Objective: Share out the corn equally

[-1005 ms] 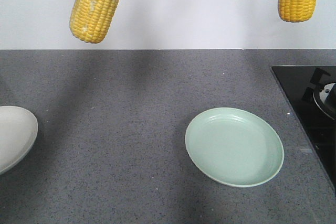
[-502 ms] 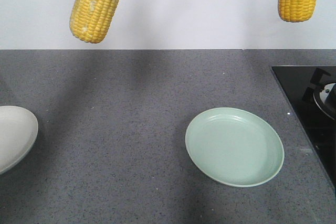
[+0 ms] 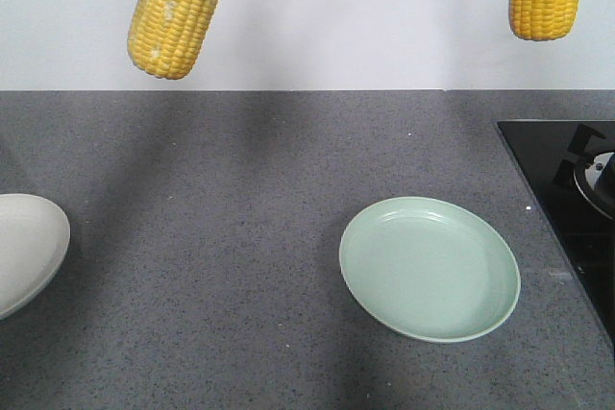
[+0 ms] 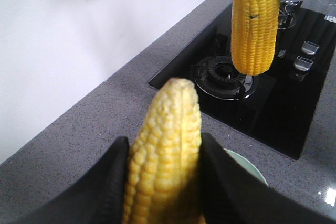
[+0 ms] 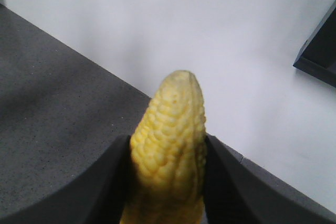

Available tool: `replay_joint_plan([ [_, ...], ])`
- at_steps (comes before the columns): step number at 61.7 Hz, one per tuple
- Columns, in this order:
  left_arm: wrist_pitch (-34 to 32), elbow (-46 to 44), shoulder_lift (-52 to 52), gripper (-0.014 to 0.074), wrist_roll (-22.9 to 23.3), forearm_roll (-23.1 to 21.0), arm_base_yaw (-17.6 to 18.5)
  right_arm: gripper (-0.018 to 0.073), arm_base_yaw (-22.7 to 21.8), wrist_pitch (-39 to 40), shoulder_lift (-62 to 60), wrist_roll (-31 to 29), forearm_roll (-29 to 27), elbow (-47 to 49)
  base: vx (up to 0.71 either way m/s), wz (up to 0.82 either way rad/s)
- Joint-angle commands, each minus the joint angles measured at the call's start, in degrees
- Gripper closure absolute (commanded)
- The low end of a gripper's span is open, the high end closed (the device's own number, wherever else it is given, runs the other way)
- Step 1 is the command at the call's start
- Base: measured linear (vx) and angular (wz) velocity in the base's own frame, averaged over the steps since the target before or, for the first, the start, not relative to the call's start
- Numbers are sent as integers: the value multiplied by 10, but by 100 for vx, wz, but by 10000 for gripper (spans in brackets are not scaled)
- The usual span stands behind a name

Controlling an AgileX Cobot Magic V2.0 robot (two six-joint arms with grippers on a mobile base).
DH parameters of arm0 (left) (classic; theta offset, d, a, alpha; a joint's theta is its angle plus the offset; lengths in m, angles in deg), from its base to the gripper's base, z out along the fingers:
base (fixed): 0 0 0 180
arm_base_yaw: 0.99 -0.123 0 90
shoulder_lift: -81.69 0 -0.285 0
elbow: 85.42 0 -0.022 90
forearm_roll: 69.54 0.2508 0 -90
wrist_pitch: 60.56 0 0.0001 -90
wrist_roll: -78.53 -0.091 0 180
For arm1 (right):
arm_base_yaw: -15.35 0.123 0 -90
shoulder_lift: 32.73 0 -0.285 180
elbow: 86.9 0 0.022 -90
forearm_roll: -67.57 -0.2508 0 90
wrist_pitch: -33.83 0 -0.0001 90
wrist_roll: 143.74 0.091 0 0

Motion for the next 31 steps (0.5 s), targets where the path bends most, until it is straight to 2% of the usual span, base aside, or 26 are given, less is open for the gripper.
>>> replay_joint_plan([
  [1,-16,-15,-23,604,4,-24,0,561,-3,7,-19,-1,-10,11,0,0],
  [31,-16,-15,-23,604,4,-24,0,561,-3,7,-19,-1,-10,11,0,0],
])
